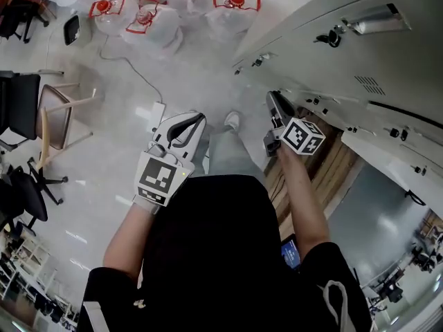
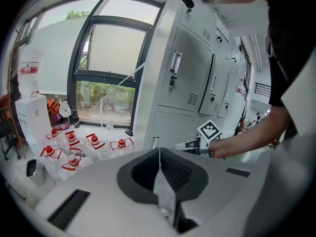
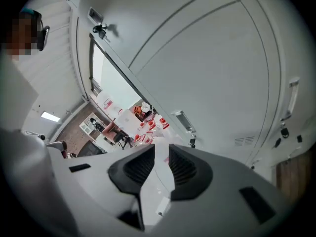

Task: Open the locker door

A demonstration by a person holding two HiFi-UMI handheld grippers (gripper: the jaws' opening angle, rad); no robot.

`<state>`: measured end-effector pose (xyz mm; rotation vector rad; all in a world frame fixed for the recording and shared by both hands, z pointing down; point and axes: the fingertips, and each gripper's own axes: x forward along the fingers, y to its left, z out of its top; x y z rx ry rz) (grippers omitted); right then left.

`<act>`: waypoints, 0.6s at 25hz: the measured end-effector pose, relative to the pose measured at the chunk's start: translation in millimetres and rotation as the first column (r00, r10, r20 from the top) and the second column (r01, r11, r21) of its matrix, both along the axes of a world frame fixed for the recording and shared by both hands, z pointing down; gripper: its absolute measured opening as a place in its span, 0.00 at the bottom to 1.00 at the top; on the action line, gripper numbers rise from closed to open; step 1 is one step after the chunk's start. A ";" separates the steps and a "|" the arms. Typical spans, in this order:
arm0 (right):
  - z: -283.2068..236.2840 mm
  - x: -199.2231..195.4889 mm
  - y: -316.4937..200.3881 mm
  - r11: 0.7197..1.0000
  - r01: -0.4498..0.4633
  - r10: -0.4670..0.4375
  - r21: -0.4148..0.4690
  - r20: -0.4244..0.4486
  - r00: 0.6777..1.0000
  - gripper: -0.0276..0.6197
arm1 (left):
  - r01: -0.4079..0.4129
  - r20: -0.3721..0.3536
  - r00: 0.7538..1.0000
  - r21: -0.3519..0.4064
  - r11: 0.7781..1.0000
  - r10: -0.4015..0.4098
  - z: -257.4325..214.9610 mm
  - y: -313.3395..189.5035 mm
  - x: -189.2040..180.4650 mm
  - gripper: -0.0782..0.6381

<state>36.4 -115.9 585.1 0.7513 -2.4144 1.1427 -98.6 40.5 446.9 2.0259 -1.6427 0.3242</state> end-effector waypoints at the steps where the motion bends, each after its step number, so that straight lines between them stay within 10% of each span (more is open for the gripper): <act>1: 12.1 -2.0 -4.2 1.000 0.001 -0.001 -0.016 -0.006 1.000 0.19 | 0.012 0.001 1.000 -0.006 1.000 -0.012 2.9 -0.3 -1.7 0.14; 15: 129.5 -38.6 -69.4 0.985 -0.090 0.087 -0.150 -0.031 0.996 0.30 | 0.115 0.031 0.993 -0.105 0.988 -0.112 38.3 18.8 -7.1 0.14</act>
